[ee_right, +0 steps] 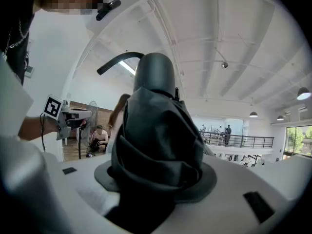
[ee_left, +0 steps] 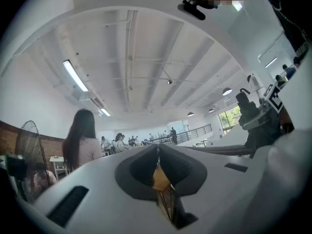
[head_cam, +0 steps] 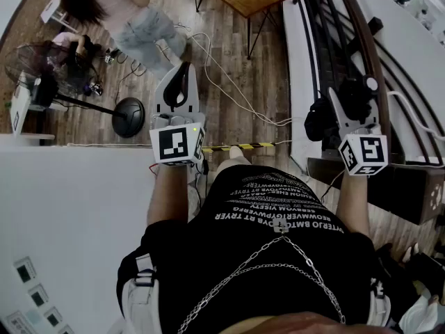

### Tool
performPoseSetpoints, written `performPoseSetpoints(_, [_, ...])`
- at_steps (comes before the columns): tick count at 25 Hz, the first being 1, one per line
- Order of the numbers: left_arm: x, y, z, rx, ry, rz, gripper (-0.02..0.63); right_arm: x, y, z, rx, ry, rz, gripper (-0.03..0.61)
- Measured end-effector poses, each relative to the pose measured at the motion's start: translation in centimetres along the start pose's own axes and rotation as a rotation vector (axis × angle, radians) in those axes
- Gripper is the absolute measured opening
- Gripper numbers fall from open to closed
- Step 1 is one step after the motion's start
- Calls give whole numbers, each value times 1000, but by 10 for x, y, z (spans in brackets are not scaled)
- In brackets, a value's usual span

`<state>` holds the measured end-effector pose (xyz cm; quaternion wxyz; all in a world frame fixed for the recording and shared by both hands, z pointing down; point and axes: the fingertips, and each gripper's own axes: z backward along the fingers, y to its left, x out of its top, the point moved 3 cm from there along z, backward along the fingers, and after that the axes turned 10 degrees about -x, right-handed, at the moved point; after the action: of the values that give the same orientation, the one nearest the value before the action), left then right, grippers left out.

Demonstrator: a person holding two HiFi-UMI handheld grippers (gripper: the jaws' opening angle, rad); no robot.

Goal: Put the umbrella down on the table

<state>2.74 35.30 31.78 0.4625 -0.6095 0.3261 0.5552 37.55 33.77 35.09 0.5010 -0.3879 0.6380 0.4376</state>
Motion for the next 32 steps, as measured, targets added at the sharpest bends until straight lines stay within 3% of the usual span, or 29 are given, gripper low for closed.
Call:
performPoseSetpoints(6, [18,-58,57,16,19,0,38,0,11,70,86,2,4,245])
performPoseSetpoints(10, [16,-99,102,44,59,9,38,-11,19,116,132,-12,-45,247])
performPoseSetpoints(14, [21,-113,135,61,96,-24,38,-16,33,140,182,-12,-70,247])
performPoseSetpoints(22, [16,-44,154,114,97,-41,38,-10,89,104,212,-4,-77,247])
performPoseSetpoints(26, [27,-23,166,159,82,-23,38,2,100,101,220,-1,-72,247])
performPoseSetpoints(32, [11,36,165,191,21,22,38,24,136,63,215,-20,-49,247])
